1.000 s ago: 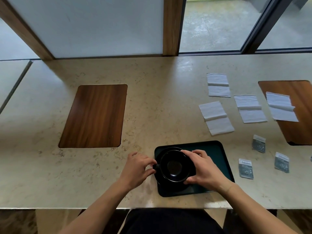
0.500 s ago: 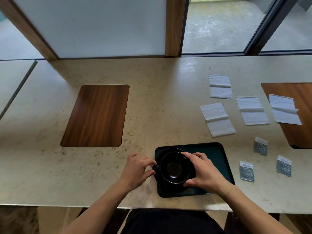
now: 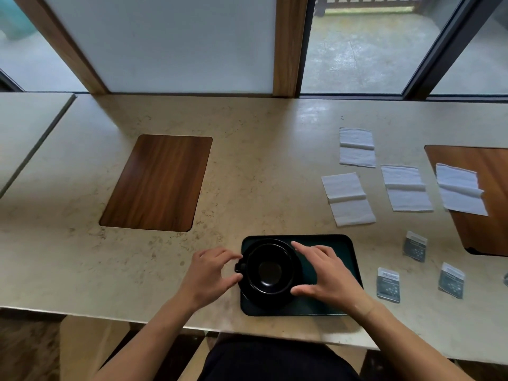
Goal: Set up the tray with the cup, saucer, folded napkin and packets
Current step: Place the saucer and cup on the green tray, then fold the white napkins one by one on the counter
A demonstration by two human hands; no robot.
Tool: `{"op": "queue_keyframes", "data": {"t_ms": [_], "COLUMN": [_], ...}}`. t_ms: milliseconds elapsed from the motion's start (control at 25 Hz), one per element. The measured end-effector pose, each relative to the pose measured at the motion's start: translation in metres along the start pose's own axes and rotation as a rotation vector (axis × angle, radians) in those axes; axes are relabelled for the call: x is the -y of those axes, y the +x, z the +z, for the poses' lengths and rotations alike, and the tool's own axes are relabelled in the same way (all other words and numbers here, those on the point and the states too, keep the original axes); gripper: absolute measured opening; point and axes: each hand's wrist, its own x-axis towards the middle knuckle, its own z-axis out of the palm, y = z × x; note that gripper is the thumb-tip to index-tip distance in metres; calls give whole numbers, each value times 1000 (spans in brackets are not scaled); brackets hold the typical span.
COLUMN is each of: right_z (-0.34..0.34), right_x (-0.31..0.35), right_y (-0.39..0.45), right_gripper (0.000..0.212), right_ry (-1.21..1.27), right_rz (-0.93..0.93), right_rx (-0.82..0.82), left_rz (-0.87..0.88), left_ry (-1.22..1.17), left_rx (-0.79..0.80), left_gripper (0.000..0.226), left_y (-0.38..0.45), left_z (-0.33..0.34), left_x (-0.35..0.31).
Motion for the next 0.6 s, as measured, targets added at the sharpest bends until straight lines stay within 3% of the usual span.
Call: {"op": "queue_keyframes", "data": {"t_ms": [320, 600], "right_z": [-40, -65], "right_x": [-34, -57], "right_y": [-27, -43], "right_gripper": [58, 45], "right_ry": [-108, -135], "right_rz": [-29, 81], "right_rx": [-287, -451], "left_rz": [26, 128], "left_ry": [-51, -76], "left_rx": [-132, -123], "left_gripper": [35, 33], "left_y": [15, 61], "left_z": [1, 3], "left_x": [-59, -102]}}
